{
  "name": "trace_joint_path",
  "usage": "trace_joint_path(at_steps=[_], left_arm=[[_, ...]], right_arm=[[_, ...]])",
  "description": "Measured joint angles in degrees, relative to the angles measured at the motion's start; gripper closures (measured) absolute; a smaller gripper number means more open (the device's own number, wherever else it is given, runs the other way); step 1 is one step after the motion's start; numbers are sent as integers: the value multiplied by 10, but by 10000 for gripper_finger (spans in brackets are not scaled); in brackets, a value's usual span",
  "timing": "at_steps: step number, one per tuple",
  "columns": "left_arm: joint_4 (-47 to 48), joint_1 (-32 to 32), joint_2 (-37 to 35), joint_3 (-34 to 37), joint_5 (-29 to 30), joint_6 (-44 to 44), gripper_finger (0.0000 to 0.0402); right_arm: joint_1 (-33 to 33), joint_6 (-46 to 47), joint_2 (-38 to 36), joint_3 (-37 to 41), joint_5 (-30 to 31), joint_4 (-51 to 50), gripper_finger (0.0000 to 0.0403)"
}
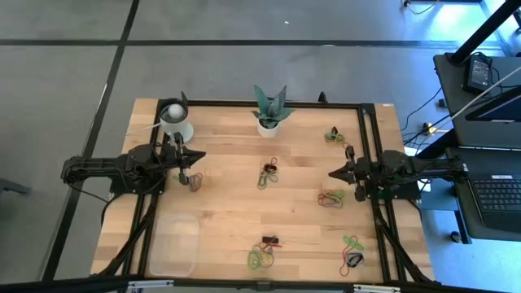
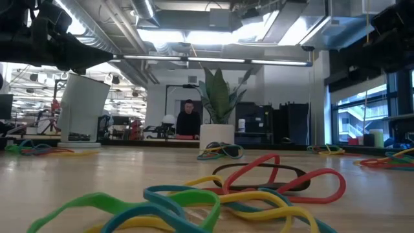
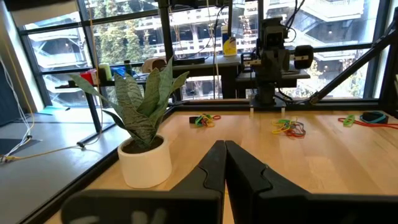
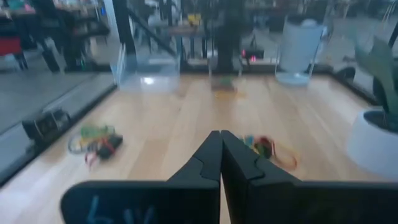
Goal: Pick and place rubber bands into bin
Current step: Put the blue rubber band into the transparent bin
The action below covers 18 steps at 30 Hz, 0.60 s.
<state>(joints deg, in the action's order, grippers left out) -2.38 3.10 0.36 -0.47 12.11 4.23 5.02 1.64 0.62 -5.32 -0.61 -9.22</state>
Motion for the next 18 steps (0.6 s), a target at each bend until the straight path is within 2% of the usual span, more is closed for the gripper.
trace_joint_path(at_steps=[6, 10, 13, 15, 18], left_arm=[[0, 0, 0, 0, 0, 0, 398], [0, 0, 0, 0, 0, 0, 398], [0, 0, 0, 0, 0, 0, 398], [0, 0, 0, 0, 0, 0, 398], [0, 0, 0, 0, 0, 0, 398]], right_arm=[[0, 28, 0, 0, 0, 44, 398], [0, -4, 0, 0, 21, 70, 398], [0, 14, 3, -3, 24, 106, 399], [0, 37, 20, -25, 30, 111, 400], [0, 55, 78, -78, 87, 84, 401]])
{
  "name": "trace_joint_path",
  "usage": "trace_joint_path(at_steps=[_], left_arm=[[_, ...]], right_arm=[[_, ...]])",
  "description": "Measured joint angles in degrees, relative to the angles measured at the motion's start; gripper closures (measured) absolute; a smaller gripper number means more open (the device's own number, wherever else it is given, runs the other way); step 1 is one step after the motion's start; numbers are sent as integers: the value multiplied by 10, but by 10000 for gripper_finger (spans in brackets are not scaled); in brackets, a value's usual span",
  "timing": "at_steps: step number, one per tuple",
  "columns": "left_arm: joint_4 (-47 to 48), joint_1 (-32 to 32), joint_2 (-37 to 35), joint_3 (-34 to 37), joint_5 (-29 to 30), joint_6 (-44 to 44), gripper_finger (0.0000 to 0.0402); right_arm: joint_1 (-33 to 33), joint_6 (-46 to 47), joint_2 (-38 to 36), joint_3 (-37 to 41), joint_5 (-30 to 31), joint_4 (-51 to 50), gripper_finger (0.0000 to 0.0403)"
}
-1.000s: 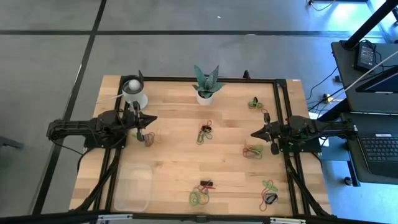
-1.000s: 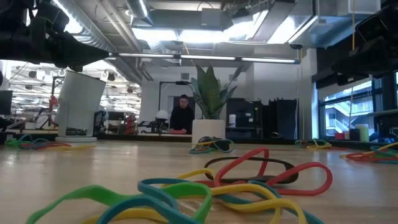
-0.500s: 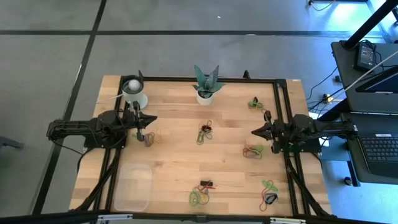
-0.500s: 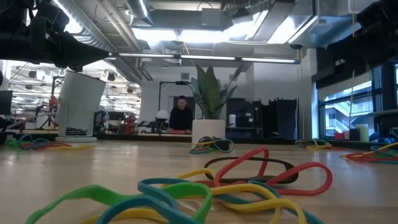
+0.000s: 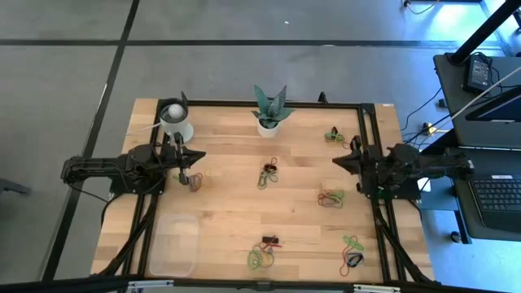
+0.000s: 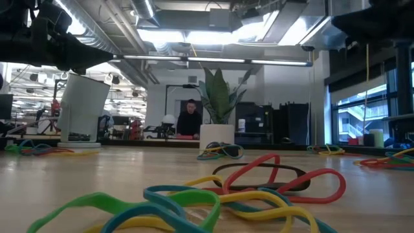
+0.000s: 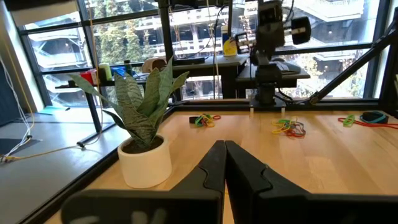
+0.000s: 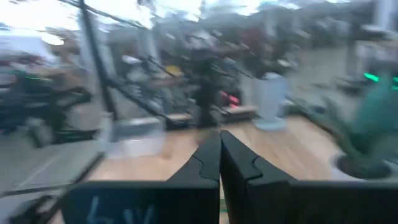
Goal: Pick and place rubber bands into bin
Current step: Put the blue rubber band into the transparent bin
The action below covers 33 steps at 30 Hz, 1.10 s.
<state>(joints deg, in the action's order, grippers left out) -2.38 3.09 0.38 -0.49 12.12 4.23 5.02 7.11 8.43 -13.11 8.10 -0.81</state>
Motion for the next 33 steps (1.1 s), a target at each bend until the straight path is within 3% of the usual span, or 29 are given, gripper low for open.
trace_joint_path(at_steps=[7, 19, 26, 33], left_arm=[[0, 0, 0, 0, -1, 0, 398], [0, 0, 0, 0, -2, 0, 398], [0, 0, 0, 0, -2, 0, 398], [0, 0, 0, 0, -2, 0, 398]], right_arm=[[0, -12, 229, -171, 88, -99, 402], [-29, 4, 649, -467, 88, -273, 394], [-54, 47, 814, -614, 83, -351, 366], [-75, 99, 922, -732, 27, -467, 315]])
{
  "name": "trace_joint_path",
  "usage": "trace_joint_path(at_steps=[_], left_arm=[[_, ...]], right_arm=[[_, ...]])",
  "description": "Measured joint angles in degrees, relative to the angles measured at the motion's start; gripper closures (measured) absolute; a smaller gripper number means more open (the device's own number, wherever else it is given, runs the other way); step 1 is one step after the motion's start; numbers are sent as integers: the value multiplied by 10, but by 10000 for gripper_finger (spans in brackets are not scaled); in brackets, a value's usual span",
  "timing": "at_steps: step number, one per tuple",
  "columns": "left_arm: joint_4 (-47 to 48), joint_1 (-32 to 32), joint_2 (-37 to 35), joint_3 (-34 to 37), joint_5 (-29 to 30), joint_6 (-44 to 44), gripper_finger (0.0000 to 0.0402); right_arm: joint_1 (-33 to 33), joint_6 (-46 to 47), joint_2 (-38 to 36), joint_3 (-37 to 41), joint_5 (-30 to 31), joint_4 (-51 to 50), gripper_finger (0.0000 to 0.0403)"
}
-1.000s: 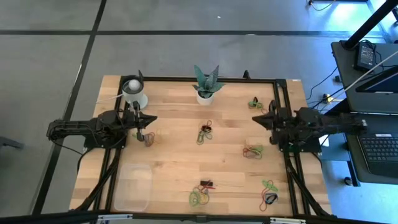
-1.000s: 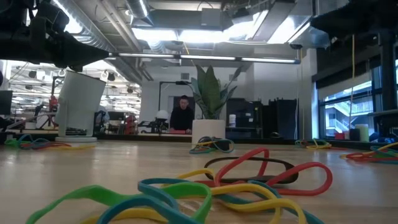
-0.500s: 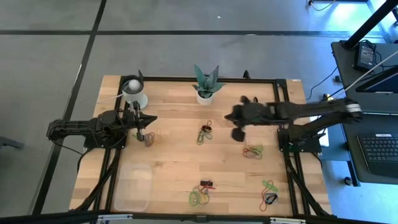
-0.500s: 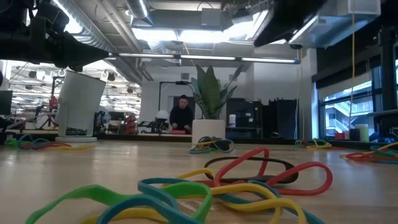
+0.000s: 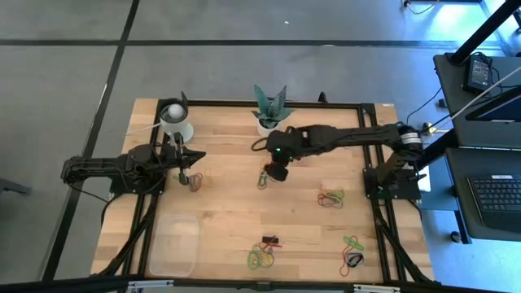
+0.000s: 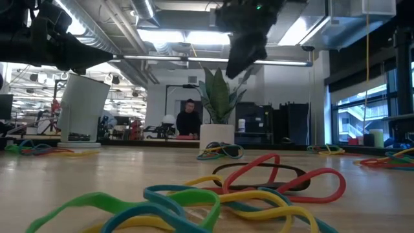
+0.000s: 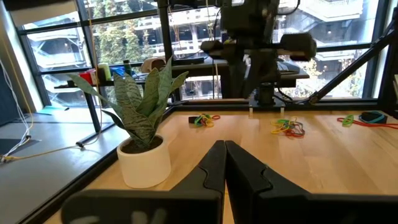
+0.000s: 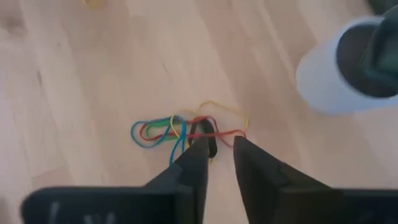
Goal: Pick and place rubber bands into bin
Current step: Put the blue rubber band into the transparent bin
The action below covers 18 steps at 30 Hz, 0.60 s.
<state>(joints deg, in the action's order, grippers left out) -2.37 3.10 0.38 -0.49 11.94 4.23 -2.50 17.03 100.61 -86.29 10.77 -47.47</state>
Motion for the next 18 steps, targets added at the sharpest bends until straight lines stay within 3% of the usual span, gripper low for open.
trace_joint_path(at_steps=[12, 18], left_arm=[[0, 0, 0, 0, 0, 0, 398], [0, 0, 0, 0, 0, 0, 398]], right_arm=[[-3, 177, 101, -6, -32, -38, 209], [-3, 267, 135, -6, -42, -41, 182]])
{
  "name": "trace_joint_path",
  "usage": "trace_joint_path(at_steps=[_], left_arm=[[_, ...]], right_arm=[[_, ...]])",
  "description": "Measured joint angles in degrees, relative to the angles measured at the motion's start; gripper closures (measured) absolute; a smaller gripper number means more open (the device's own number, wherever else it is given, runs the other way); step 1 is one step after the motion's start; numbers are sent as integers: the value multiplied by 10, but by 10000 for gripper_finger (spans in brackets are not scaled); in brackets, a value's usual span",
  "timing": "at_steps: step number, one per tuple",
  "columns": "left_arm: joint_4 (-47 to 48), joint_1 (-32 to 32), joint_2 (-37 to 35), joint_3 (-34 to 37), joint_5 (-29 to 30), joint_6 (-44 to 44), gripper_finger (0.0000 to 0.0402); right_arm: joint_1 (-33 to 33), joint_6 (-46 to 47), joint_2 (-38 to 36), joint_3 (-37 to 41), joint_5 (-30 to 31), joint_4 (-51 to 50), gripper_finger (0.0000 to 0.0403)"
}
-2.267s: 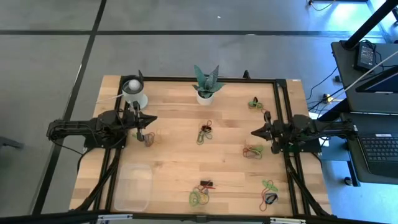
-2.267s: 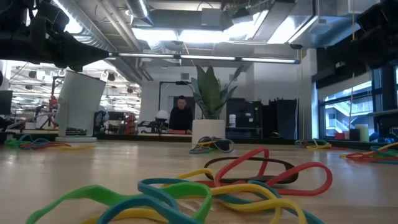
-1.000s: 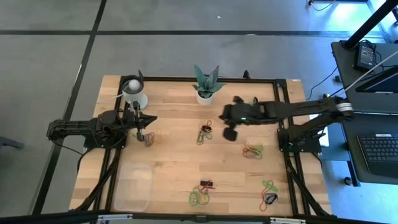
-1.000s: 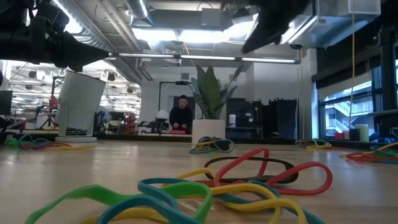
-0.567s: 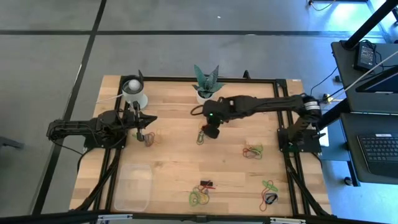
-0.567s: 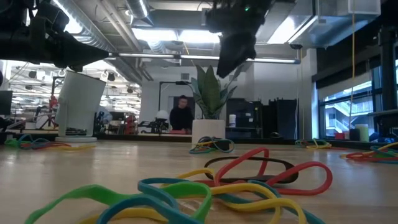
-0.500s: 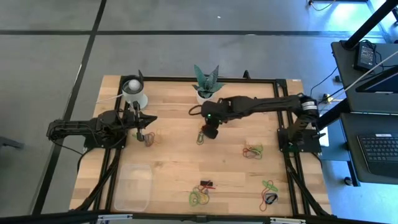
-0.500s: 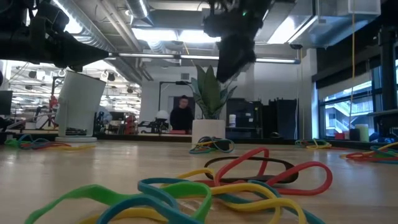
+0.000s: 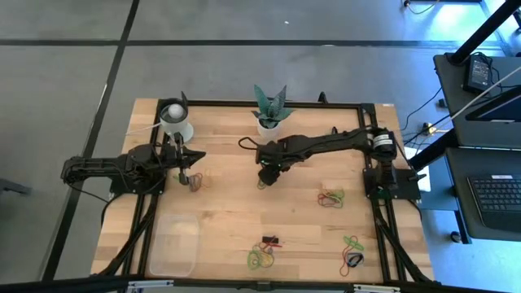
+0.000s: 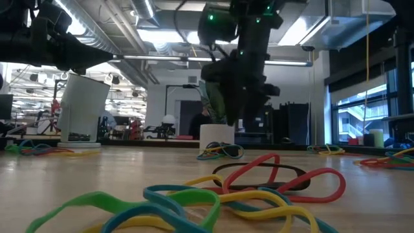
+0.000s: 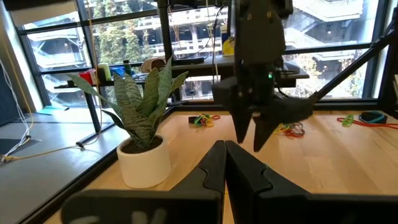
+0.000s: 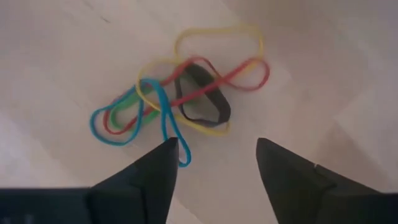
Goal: Pick and place rubber bands into bin
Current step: Put the blue rubber band into the transparent bin
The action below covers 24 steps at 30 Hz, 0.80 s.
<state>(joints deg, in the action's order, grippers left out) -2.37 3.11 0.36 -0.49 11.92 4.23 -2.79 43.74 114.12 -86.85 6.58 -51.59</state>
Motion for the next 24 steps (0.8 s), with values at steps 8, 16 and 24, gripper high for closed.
trace_joint_path(at_steps=[8, 16, 24], left_arm=[[0, 0, 0, 0, 0, 0, 398], [0, 0, 0, 0, 0, 0, 398], [0, 0, 0, 0, 0, 0, 398]], right_arm=[[10, 95, 26, 0, -13, -3, 187], [22, 124, 26, 0, -13, -5, 202], [22, 128, 61, 1, -13, -3, 227]])
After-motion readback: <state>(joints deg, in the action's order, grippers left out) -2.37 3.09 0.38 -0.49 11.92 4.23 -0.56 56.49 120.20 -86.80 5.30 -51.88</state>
